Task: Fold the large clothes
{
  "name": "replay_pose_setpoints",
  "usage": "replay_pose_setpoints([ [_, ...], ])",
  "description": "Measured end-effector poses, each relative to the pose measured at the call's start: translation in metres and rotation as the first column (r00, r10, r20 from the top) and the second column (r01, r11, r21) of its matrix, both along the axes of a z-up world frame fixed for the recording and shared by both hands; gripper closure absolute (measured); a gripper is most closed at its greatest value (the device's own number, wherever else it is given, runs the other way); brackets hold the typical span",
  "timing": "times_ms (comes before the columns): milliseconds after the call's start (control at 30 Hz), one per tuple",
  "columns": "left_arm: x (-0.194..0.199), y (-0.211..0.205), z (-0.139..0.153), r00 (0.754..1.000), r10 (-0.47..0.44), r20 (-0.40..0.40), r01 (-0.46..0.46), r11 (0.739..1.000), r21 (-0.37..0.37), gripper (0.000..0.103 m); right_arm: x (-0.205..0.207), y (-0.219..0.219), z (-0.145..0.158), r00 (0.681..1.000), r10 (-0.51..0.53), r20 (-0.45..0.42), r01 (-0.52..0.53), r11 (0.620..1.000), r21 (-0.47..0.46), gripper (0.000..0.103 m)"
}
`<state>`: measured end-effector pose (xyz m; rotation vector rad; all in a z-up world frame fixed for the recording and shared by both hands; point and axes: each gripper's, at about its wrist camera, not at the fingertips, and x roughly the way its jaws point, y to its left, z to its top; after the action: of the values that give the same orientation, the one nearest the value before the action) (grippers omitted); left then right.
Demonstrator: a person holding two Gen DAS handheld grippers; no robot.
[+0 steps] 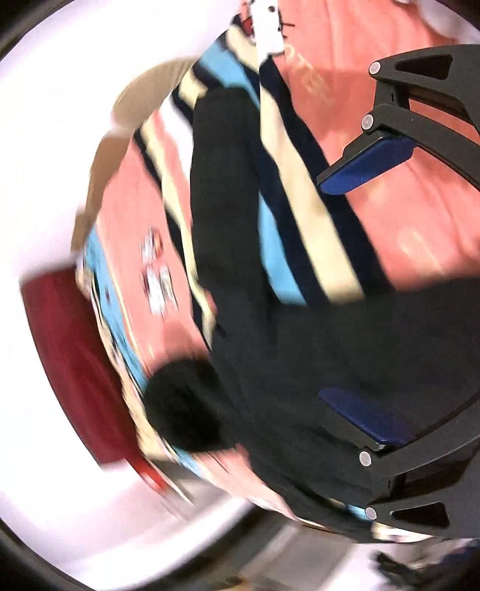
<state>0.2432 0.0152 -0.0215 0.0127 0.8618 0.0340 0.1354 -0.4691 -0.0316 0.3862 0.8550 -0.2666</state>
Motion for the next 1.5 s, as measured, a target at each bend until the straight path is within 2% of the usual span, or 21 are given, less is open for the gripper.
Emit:
replay_pose_setpoints([
  [67, 0.008, 0.004, -0.004, 1.0, 0.019, 0.001, -0.019, 1.0, 0.009, 0.014, 0.017, -0.044, -0.012, 0.995, -0.104, -0.013, 0.104, 0.994, -0.021, 0.0],
  [133, 0.019, 0.013, -0.011, 0.999, 0.044, -0.007, -0.044, 0.999, 0.009, 0.014, 0.032, -0.097, -0.027, 0.976, -0.215, -0.037, 0.214, 0.977, -0.019, 0.0],
  [267, 0.032, 0.022, -0.027, 0.997, 0.072, -0.029, -0.071, 0.997, 0.022, 0.014, 0.046, -0.172, -0.05, 0.94, -0.337, -0.055, 0.337, 0.941, -0.016, 0.0],
  [400, 0.046, 0.03, -0.043, 0.994, 0.102, -0.046, -0.101, 0.994, 0.032, 0.014, 0.057, -0.233, -0.079, 0.908, -0.41, -0.085, 0.413, 0.91, 0.025, 0.001],
  [500, 0.052, 0.033, -0.05, 0.992, 0.119, -0.043, -0.118, 0.993, 0.03, 0.014, 0.059, -0.26, -0.099, 0.884, -0.455, -0.106, 0.461, 0.887, 0.032, 0.001],
  [633, 0.057, 0.037, -0.056, 0.989, 0.137, -0.051, -0.135, 0.99, 0.024, 0.014, 0.066, -0.277, -0.124, 0.885, -0.446, -0.134, 0.457, 0.887, 0.063, 0.004],
  [700, 0.059, 0.042, -0.057, 0.988, 0.144, -0.055, -0.145, 0.989, 0.001, 0.014, 0.067, -0.281, -0.134, 0.888, -0.436, -0.148, 0.451, 0.888, 0.086, 0.009],
  [733, 0.058, 0.043, -0.057, 0.987, 0.149, -0.054, -0.15, 0.989, -0.01, 0.014, 0.067, -0.282, -0.138, 0.886, -0.435, -0.161, 0.451, 0.888, 0.086, 0.016],
  [800, 0.057, 0.046, -0.055, 0.987, 0.154, -0.044, -0.156, 0.987, -0.028, 0.014, 0.067, -0.283, -0.139, 0.901, -0.408, -0.145, 0.425, 0.899, 0.109, 0.037],
  [833, 0.057, 0.048, -0.054, 0.987, 0.159, -0.037, -0.16, 0.987, -0.034, 0.014, 0.068, -0.282, -0.138, 0.91, -0.393, -0.133, 0.409, 0.904, 0.126, 0.056],
  [933, 0.055, 0.053, -0.053, 0.987, 0.154, -0.036, -0.156, 0.985, -0.069, 0.014, 0.067, -0.275, -0.127, 0.923, -0.374, -0.094, 0.384, 0.916, 0.12, 0.079],
  [967, 0.055, 0.053, -0.052, 0.988, 0.15, -0.037, -0.153, 0.985, -0.075, 0.014, 0.068, -0.272, -0.122, 0.927, -0.365, -0.083, 0.373, 0.92, 0.119, 0.082],
  [1100, 0.047, 0.057, -0.045, 0.991, 0.131, -0.033, -0.134, 0.985, -0.107, 0.014, 0.072, -0.25, -0.094, 0.948, -0.318, -0.014, 0.317, 0.941, 0.12, 0.086],
  [1267, 0.034, 0.068, -0.032, 0.994, 0.11, -0.022, -0.112, 0.984, -0.142, 0.014, 0.077, -0.207, -0.042, 0.97, -0.231, 0.081, 0.222, 0.969, 0.111, 0.089],
  [1500, 0.007, 0.084, -0.017, 0.995, 0.09, 0.029, -0.084, 0.982, -0.17, 0.014, 0.092, -0.115, 0.048, 0.983, -0.052, 0.178, 0.043, 0.998, 0.052, 0.091],
])
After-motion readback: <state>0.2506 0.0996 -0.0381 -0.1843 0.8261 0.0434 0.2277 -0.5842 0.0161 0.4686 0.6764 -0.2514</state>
